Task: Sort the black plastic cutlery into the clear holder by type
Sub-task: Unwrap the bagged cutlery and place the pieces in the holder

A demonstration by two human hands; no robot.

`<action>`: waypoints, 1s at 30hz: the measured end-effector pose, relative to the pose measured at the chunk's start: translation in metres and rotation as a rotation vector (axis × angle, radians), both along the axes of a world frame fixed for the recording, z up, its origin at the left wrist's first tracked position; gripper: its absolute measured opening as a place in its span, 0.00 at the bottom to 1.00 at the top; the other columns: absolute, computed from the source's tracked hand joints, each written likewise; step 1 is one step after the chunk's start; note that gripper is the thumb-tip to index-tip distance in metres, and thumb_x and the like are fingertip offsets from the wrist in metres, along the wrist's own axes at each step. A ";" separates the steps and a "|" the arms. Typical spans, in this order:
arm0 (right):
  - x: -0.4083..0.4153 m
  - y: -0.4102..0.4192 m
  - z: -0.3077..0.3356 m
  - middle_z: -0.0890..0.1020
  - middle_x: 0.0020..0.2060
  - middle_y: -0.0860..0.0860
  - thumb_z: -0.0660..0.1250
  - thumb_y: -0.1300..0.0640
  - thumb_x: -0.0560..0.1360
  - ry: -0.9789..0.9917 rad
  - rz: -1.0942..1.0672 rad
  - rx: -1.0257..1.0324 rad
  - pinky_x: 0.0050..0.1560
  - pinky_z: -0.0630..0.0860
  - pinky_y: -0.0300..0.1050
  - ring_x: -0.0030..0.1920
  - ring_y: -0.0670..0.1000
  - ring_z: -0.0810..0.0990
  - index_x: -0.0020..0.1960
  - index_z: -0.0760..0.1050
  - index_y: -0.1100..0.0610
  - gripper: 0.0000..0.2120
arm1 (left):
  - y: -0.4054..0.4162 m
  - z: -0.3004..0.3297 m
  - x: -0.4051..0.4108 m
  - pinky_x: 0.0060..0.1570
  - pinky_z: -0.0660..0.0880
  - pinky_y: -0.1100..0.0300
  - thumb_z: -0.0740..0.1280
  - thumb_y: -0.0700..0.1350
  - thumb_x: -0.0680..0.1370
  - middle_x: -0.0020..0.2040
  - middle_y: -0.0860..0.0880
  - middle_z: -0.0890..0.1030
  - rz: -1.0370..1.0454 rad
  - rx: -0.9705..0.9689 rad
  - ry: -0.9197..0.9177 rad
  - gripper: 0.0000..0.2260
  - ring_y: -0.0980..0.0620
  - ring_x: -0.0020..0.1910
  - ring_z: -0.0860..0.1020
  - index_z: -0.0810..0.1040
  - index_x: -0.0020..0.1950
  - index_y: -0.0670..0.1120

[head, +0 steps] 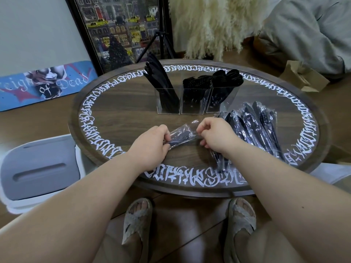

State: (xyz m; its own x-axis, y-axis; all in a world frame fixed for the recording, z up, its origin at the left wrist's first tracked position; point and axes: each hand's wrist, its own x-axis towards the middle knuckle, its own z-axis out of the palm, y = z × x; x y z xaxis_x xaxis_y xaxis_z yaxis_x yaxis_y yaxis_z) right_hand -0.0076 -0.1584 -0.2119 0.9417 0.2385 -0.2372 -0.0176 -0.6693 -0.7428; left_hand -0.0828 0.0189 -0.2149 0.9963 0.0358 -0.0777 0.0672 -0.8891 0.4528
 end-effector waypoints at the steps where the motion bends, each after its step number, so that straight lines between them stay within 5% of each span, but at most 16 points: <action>1: 0.001 -0.001 0.001 0.80 0.46 0.50 0.57 0.66 0.76 -0.072 0.041 -0.142 0.47 0.78 0.47 0.43 0.52 0.81 0.42 0.75 0.51 0.14 | 0.000 0.000 0.000 0.49 0.72 0.56 0.65 0.44 0.78 0.51 0.51 0.75 -0.004 0.004 0.002 0.05 0.51 0.49 0.75 0.69 0.49 0.51; 3: -0.001 0.000 0.006 0.74 0.50 0.48 0.60 0.62 0.78 -0.270 0.072 -0.301 0.49 0.73 0.43 0.46 0.52 0.78 0.50 0.79 0.50 0.11 | 0.000 0.001 -0.001 0.50 0.72 0.56 0.65 0.44 0.78 0.52 0.51 0.75 -0.009 0.015 0.006 0.06 0.50 0.49 0.75 0.69 0.50 0.51; 6: -0.007 0.005 0.018 0.77 0.46 0.47 0.61 0.60 0.77 -0.478 0.051 -0.134 0.50 0.72 0.40 0.45 0.48 0.77 0.51 0.81 0.52 0.10 | 0.001 0.003 0.000 0.48 0.72 0.57 0.66 0.43 0.78 0.50 0.52 0.75 -0.011 0.008 0.004 0.06 0.51 0.48 0.75 0.69 0.49 0.51; 11: -0.010 0.005 0.014 0.82 0.47 0.46 0.60 0.60 0.78 -0.283 0.128 -0.205 0.53 0.73 0.40 0.46 0.47 0.78 0.51 0.82 0.54 0.11 | -0.003 0.009 -0.001 0.43 0.66 0.62 0.66 0.42 0.77 0.46 0.55 0.74 -0.038 -0.024 -0.042 0.06 0.54 0.45 0.73 0.70 0.48 0.51; 20: -0.003 0.002 0.009 0.78 0.28 0.43 0.65 0.61 0.75 -0.048 0.033 0.070 0.32 0.69 0.37 0.30 0.45 0.74 0.38 0.82 0.59 0.09 | -0.002 0.011 -0.001 0.41 0.66 0.61 0.65 0.42 0.78 0.46 0.53 0.76 -0.026 -0.068 -0.064 0.06 0.53 0.44 0.74 0.70 0.49 0.51; 26: 0.000 0.004 0.006 0.82 0.43 0.45 0.71 0.60 0.73 -0.077 0.009 0.159 0.52 0.76 0.41 0.46 0.46 0.80 0.42 0.81 0.49 0.06 | -0.006 0.010 -0.002 0.37 0.67 0.63 0.66 0.41 0.77 0.40 0.55 0.76 -0.071 -0.085 -0.048 0.06 0.56 0.37 0.73 0.70 0.46 0.51; 30: -0.002 0.004 0.008 0.82 0.39 0.46 0.72 0.61 0.72 -0.105 0.052 0.124 0.47 0.76 0.39 0.42 0.46 0.80 0.41 0.81 0.51 0.05 | -0.005 0.010 -0.002 0.41 0.70 0.59 0.66 0.41 0.77 0.41 0.53 0.77 -0.065 -0.055 -0.048 0.06 0.55 0.40 0.74 0.71 0.47 0.51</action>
State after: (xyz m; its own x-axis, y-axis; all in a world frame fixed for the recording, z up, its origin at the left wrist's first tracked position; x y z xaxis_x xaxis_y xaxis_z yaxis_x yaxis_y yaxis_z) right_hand -0.0101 -0.1547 -0.2043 0.9455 0.3087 -0.1041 0.0965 -0.5707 -0.8155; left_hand -0.0845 0.0139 -0.2049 0.9990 -0.0321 -0.0300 -0.0127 -0.8645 0.5025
